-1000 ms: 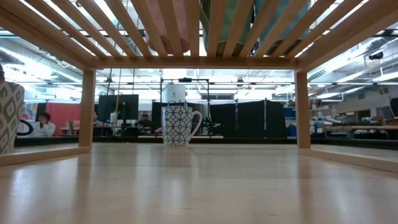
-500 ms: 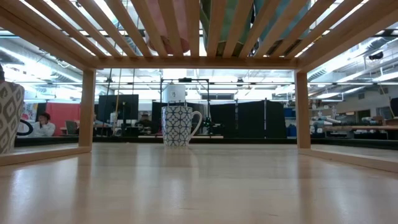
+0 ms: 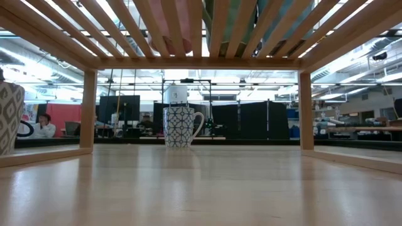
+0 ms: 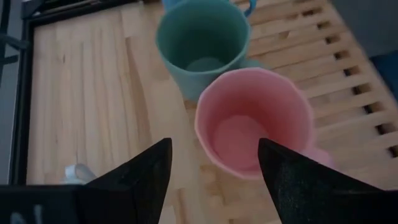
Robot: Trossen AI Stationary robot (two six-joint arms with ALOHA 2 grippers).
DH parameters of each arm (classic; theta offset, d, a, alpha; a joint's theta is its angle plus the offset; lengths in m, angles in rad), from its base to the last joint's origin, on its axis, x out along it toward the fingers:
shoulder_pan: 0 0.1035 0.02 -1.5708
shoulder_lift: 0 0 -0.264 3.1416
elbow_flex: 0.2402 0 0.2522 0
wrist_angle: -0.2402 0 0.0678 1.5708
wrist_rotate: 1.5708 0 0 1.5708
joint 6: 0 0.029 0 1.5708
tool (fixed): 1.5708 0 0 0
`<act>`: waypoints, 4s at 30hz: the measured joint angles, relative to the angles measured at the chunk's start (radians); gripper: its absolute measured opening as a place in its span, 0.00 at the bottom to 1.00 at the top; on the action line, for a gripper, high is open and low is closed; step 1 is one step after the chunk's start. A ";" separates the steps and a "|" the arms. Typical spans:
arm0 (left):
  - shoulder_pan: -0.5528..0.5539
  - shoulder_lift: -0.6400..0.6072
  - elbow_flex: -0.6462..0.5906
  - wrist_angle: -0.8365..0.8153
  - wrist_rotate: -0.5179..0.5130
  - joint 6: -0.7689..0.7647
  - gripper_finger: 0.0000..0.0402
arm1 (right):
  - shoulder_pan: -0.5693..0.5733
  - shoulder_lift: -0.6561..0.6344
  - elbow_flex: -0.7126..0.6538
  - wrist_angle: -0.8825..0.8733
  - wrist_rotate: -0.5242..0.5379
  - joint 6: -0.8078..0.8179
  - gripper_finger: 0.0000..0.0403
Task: Place coffee mugs
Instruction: Put the yellow mug on the shelf
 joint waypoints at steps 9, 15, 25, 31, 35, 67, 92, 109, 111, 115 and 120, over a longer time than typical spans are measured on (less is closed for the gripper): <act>0.002 -0.172 0.000 -0.159 -0.007 -0.174 0.61 | 0.006 0.000 0.000 0.001 0.000 0.000 0.22; 0.002 -0.274 0.000 -0.335 -0.008 -0.352 0.61 | 0.006 0.000 0.000 0.001 0.000 -0.001 0.22; -0.003 -0.381 -0.002 -0.531 -0.055 -0.801 0.61 | 0.006 0.000 0.000 0.001 0.000 -0.001 0.22; -0.102 -0.405 -0.002 -0.532 -0.057 -1.057 0.61 | 0.006 0.000 0.000 0.001 0.000 0.000 0.22; -0.214 -0.386 -0.002 -0.532 -0.120 -1.219 0.61 | 0.006 0.000 0.000 0.000 0.000 -0.001 0.22; -1.128 -0.005 -0.183 -0.518 -0.161 -2.470 0.61 | 0.006 0.000 0.000 -0.002 0.000 -0.058 0.22; -1.142 -0.006 -0.670 -0.017 -0.179 -2.509 0.61 | 0.006 0.000 0.000 0.001 0.000 -0.049 0.22; -1.141 -0.006 -0.715 0.086 -0.191 -2.438 0.61 | 0.006 0.000 0.000 0.001 0.000 -0.049 0.22; -1.141 -0.006 -0.715 0.086 -0.191 -2.437 0.61 | 0.006 0.000 0.000 0.001 0.000 -0.049 0.22; -1.142 -0.006 -0.715 0.086 -0.191 -2.433 0.61 | 0.006 0.000 0.000 0.001 0.000 -0.049 0.22; -1.142 -0.006 -0.715 0.083 -0.191 -2.430 0.61 | 0.006 0.000 0.000 0.001 0.000 -0.049 0.22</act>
